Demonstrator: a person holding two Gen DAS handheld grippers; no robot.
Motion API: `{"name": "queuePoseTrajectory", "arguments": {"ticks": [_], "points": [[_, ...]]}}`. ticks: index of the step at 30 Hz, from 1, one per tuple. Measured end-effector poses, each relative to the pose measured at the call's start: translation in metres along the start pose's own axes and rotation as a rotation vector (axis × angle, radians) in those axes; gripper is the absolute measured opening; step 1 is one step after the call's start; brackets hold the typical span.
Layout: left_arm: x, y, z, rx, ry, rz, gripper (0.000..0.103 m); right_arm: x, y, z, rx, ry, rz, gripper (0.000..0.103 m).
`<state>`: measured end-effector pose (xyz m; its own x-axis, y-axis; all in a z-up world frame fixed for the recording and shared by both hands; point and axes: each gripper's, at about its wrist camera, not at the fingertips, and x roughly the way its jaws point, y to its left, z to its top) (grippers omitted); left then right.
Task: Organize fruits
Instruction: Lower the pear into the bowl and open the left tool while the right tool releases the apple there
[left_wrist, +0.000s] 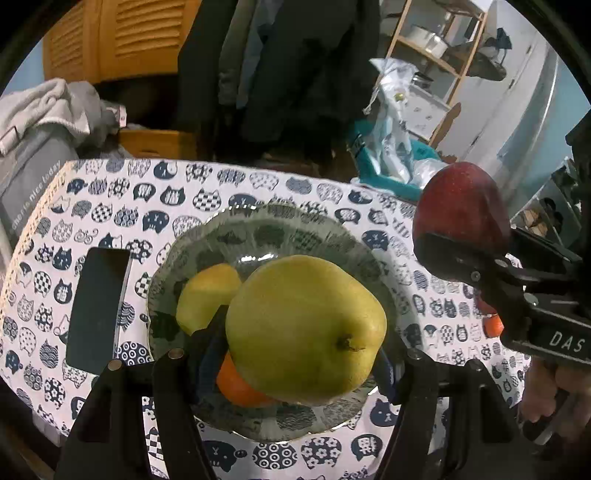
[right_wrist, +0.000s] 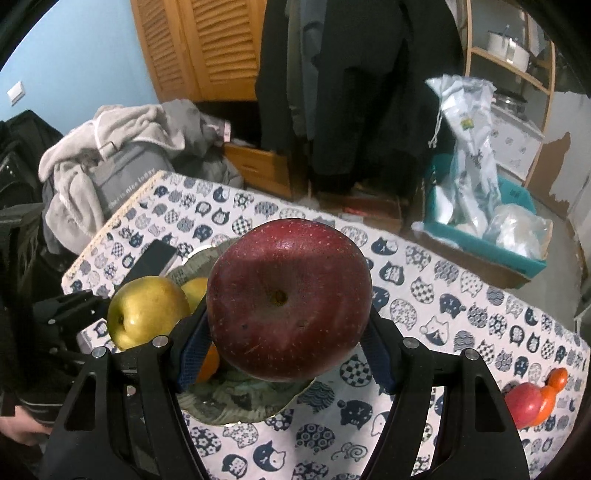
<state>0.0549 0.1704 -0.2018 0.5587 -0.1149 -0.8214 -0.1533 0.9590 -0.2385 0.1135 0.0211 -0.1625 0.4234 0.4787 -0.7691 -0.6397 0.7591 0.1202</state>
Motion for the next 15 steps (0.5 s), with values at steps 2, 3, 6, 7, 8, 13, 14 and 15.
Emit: {"name": "queuePoseTrajectory", "arguments": {"ticks": [2,3,6,7,8,13,14,15], "points": [[0.007,0.001,-0.002,-0.003,0.016,0.005,0.070,0.009,-0.001,-0.002,0.003,0.016,0.010,0.072],[0.010,0.001,-0.003,-0.003,0.025,0.006,0.070,0.012,-0.002,-0.003,0.004,0.021,0.013,0.072],[0.018,0.000,-0.005,0.004,0.041,0.012,0.070,0.025,-0.003,-0.006,0.005,0.044,0.019,0.072],[0.020,0.000,-0.005,0.007,0.045,0.014,0.070,0.028,-0.003,-0.007,0.005,0.048,0.019,0.072],[0.022,-0.001,-0.006,0.009,0.048,0.015,0.070,0.031,-0.004,-0.009,0.007,0.054,0.020,0.072],[0.035,-0.003,-0.010,0.015,0.090,0.014,0.070,0.048,-0.008,-0.014,0.030,0.087,0.036,0.072],[0.037,-0.003,-0.012,0.015,0.101,0.015,0.070,0.052,-0.010,-0.016,0.037,0.097,0.042,0.072],[0.039,-0.004,-0.013,0.017,0.106,0.013,0.070,0.056,-0.011,-0.017,0.045,0.107,0.049,0.072]]}}
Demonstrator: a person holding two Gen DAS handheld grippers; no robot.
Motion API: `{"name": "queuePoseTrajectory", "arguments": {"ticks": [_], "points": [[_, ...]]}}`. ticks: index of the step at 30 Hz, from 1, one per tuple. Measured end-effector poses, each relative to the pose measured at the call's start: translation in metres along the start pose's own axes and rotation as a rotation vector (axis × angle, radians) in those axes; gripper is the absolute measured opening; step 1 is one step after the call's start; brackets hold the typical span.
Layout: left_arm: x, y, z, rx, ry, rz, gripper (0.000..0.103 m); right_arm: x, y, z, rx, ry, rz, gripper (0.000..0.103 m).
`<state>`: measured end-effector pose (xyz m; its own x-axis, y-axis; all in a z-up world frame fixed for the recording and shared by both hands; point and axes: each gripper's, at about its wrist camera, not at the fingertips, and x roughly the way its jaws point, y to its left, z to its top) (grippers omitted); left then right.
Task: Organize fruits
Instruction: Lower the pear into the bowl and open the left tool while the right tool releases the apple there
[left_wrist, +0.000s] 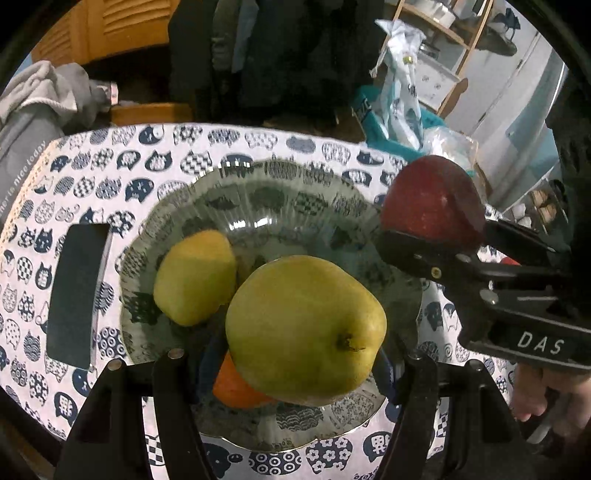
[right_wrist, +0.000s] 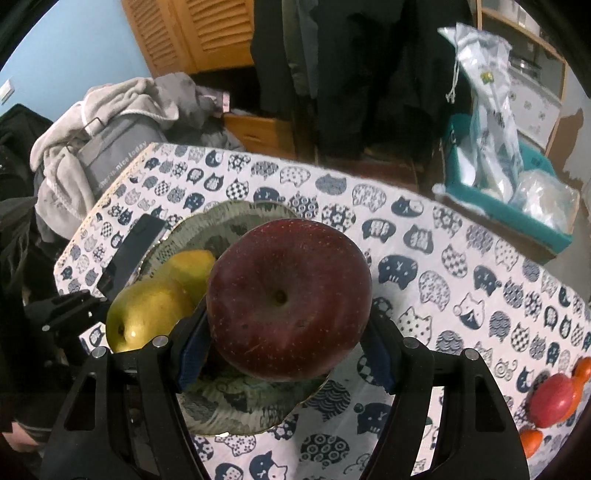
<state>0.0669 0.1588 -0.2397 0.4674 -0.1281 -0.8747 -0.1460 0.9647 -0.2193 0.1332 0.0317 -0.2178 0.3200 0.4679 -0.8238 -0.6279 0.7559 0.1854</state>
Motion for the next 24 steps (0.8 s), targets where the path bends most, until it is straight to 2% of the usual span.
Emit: {"name": "queuePoseTrajectory", "arguments": {"ticks": [9,12,14,19,24], "points": [[-0.001,-0.017,-0.002,0.076,-0.010,0.020,0.069,0.022,-0.006,-0.008,0.014,0.050,-0.003,0.072],[0.000,-0.015,-0.002,0.070,-0.002,0.013,0.068,0.029,-0.015,-0.011,0.041,0.069,-0.010,0.073],[0.001,-0.013,-0.003,0.064,0.002,0.018,0.068,0.028,-0.016,-0.011,0.049,0.062,0.043,0.073],[0.001,-0.013,-0.005,0.066,0.014,0.028,0.068,0.034,-0.008,-0.013,0.007,0.080,0.009,0.076],[-0.005,-0.015,-0.004,0.071,-0.003,0.025,0.068,0.028,-0.011,-0.011,0.030,0.065,0.037,0.075]]}}
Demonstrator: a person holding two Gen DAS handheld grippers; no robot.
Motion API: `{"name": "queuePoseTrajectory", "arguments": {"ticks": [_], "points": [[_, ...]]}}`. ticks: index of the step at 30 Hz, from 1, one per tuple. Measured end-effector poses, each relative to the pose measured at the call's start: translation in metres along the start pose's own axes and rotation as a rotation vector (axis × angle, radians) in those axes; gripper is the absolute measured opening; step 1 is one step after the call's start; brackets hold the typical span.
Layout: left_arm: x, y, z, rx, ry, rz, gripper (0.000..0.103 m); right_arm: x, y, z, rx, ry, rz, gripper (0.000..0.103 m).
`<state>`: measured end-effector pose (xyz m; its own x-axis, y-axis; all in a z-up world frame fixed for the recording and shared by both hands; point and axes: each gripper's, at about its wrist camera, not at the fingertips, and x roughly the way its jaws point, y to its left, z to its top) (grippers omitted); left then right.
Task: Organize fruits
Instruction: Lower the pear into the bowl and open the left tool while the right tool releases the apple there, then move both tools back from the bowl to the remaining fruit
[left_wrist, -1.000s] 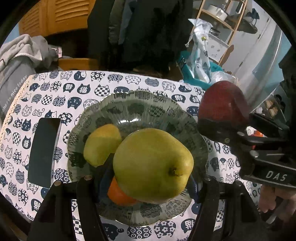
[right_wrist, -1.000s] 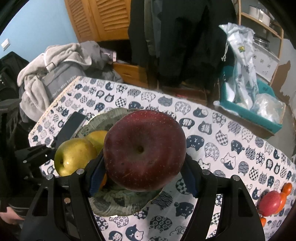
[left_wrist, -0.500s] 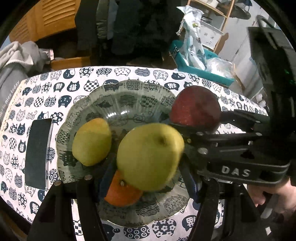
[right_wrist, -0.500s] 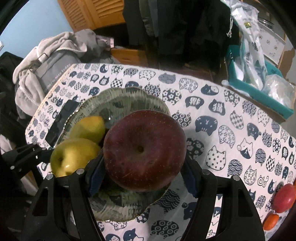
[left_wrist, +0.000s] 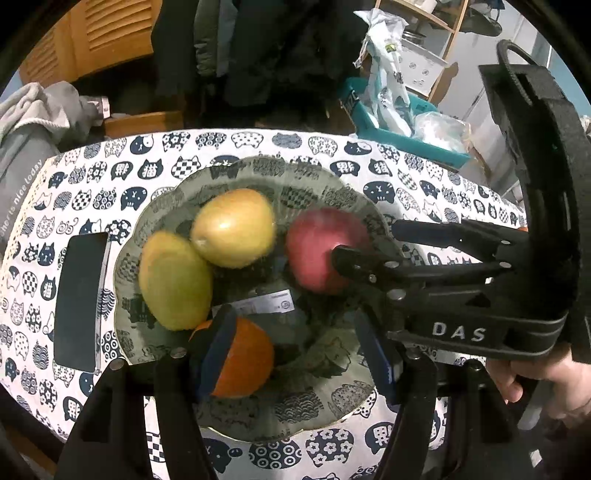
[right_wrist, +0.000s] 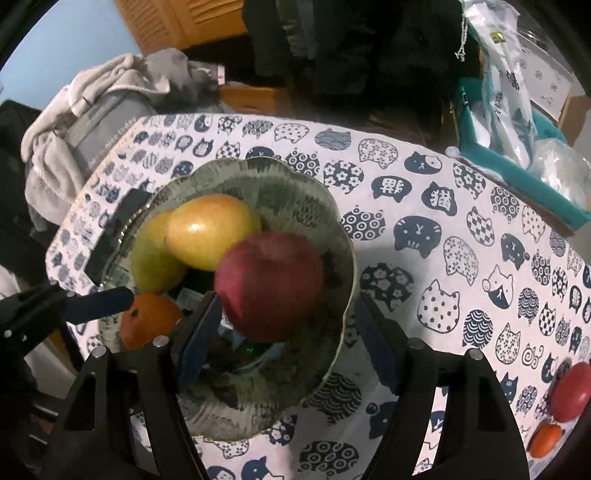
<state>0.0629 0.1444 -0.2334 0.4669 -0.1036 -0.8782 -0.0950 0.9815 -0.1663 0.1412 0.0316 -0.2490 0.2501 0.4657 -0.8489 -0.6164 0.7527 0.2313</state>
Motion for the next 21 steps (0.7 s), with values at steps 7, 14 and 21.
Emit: {"name": "queuePoseTrajectory", "arguments": {"ticks": [7,14,21], "points": [[-0.010,-0.002,0.003,-0.010,-0.025,-0.001,0.068,-0.022,0.001,0.006,0.006,-0.052,-0.011,0.075],[-0.029,-0.007,0.008,-0.029,-0.064,-0.019,0.068,-0.057,0.004,0.009,-0.016,-0.129,-0.079,0.075],[-0.059,-0.022,0.016,-0.029,-0.126,-0.054,0.068,-0.096,0.000,0.009,-0.008,-0.201,-0.118,0.075]]}}
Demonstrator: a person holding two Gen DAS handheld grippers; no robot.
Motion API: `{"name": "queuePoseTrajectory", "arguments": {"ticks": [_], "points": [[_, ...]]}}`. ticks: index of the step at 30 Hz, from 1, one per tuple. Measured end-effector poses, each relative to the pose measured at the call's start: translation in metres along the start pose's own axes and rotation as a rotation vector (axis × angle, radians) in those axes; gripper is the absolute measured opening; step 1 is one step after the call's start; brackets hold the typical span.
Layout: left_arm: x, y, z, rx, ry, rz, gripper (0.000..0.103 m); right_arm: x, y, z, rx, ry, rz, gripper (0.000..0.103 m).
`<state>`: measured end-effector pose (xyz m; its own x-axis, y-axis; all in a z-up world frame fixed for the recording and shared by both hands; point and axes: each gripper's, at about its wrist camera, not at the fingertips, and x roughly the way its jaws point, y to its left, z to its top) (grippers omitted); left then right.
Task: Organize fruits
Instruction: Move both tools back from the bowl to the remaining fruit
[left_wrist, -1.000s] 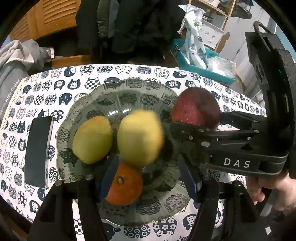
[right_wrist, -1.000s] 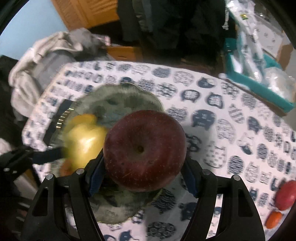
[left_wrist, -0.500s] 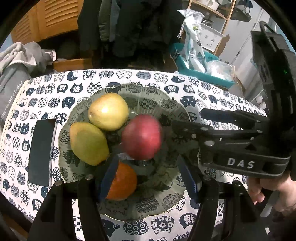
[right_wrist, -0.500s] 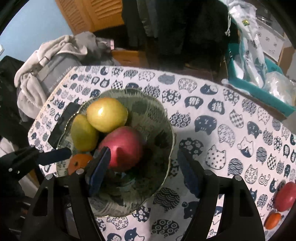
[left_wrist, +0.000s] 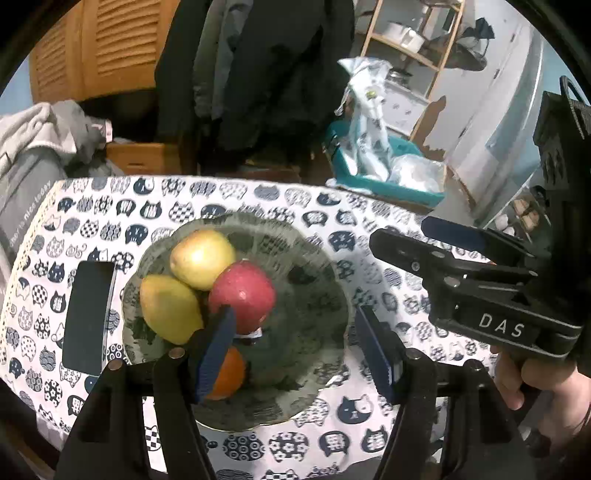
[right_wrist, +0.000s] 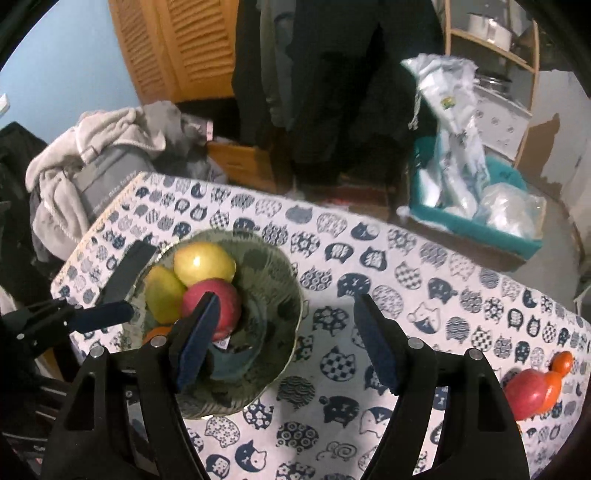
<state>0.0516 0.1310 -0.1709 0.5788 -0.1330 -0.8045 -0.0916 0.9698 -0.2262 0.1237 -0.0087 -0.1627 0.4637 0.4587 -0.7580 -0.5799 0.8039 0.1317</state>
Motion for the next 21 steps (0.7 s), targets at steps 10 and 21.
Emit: {"name": "queuePoseTrajectory", "arguments": {"ticks": [10,21], "points": [[-0.022,-0.036,0.007,0.053,-0.041,-0.058,0.068,-0.061,-0.020,0.005,0.035,-0.088,-0.055,0.076],[-0.037,-0.083,0.013,0.113,-0.072,-0.120,0.075,-0.122,-0.047,-0.005,0.059,-0.170,-0.115,0.077]]}}
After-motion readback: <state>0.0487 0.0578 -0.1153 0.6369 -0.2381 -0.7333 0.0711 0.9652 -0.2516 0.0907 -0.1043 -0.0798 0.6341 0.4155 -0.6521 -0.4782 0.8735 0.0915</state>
